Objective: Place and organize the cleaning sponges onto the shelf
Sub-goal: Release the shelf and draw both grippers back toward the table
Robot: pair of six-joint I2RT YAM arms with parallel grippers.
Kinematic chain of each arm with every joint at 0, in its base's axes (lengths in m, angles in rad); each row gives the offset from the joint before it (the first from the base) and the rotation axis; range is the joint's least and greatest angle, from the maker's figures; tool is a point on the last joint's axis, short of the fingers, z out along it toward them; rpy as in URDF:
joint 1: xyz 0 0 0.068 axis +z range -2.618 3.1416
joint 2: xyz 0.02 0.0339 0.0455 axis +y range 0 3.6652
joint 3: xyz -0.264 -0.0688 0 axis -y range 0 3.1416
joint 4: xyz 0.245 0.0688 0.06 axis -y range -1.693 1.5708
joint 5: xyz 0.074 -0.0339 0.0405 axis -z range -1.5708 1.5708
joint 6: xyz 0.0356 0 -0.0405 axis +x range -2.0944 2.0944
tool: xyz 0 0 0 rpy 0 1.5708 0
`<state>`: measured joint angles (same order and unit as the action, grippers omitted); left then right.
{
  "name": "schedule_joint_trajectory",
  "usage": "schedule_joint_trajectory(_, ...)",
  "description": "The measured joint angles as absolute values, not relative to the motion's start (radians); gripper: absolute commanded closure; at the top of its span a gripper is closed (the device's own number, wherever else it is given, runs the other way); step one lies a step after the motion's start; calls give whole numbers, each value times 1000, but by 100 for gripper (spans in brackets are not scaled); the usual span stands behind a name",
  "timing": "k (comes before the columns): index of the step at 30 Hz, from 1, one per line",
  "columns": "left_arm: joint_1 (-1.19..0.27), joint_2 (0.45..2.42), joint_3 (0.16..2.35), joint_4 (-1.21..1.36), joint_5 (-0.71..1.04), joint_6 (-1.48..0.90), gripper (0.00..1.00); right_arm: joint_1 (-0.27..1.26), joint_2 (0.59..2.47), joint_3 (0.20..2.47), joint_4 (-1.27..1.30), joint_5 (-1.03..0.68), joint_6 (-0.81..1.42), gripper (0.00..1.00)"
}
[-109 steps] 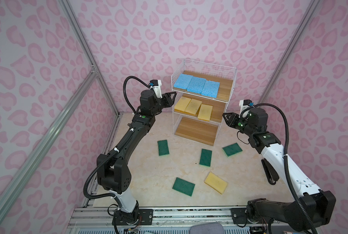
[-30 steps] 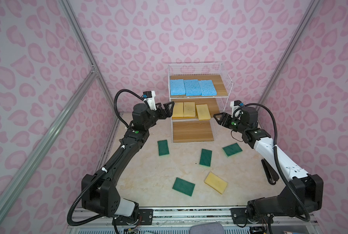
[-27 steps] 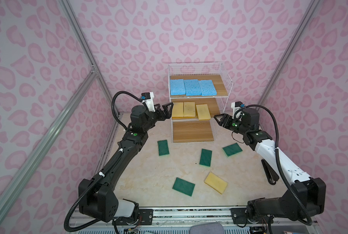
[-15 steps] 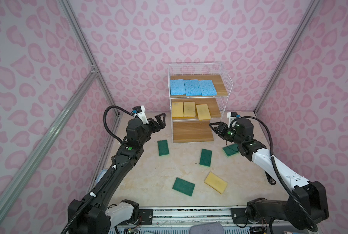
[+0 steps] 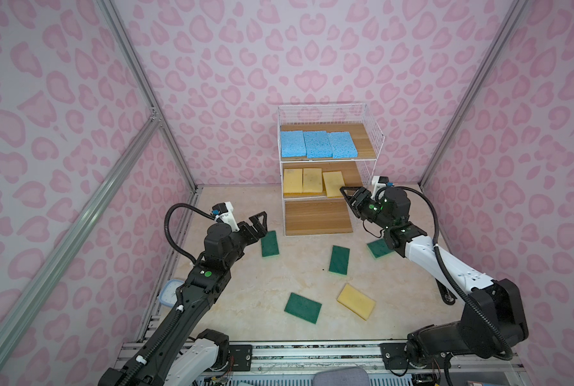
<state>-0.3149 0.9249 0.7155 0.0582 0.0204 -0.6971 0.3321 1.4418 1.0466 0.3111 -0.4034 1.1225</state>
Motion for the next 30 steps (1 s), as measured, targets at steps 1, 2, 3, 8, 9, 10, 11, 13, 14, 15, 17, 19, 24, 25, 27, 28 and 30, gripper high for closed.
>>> schedule_joint_trajectory(1,-315,915,707,49,19,-697,1,332,1449,1052,315,-395,1133,43)
schedule_joint_trajectory(2,-315,908,699,46,18,-697,1,332,1455,1053,317,-393,1135,43)
schedule_joint_trajectory(3,-315,903,694,43,16,-697,1,332,1459,1053,318,-393,1140,44)
schedule_joint_trajectory(8,-315,892,679,27,10,-690,1,332,1480,1061,323,-385,1163,47)
schedule_joint_trajectory(9,-315,892,678,23,10,-686,1,332,1483,1064,324,-385,1164,48)
schedule_joint_trajectory(10,-315,892,678,20,7,-686,1,332,1487,1065,326,-382,1166,49)
schedule_joint_trajectory(11,-315,892,678,19,7,-686,1,333,1492,1068,327,-378,1168,52)
schedule_joint_trajectory(13,-315,893,678,15,7,-686,1,333,1500,1072,332,-371,1171,58)
schedule_joint_trajectory(14,-315,893,678,14,7,-685,1,333,1504,1074,332,-369,1175,60)
schedule_joint_trajectory(15,-315,893,678,13,7,-682,1,333,1507,1077,334,-367,1178,60)
schedule_joint_trajectory(17,-315,893,678,13,7,-682,1,333,1512,1085,337,-362,1182,61)
schedule_joint_trajectory(19,-315,893,678,12,7,-678,1,333,1516,1090,339,-357,1183,62)
schedule_joint_trajectory(24,-315,893,678,9,4,-679,1,334,1528,1097,347,-345,1185,61)
schedule_joint_trajectory(25,-315,893,678,8,4,-679,1,334,1530,1098,347,-343,1185,59)
schedule_joint_trajectory(27,-315,893,678,3,4,-678,2,334,1531,1098,347,-342,1185,50)
schedule_joint_trajectory(28,-315,895,678,2,4,-678,2,334,1531,1098,348,-342,1185,47)
schedule_joint_trajectory(30,-315,908,678,2,12,-678,3,336,1523,1098,351,-341,1181,40)
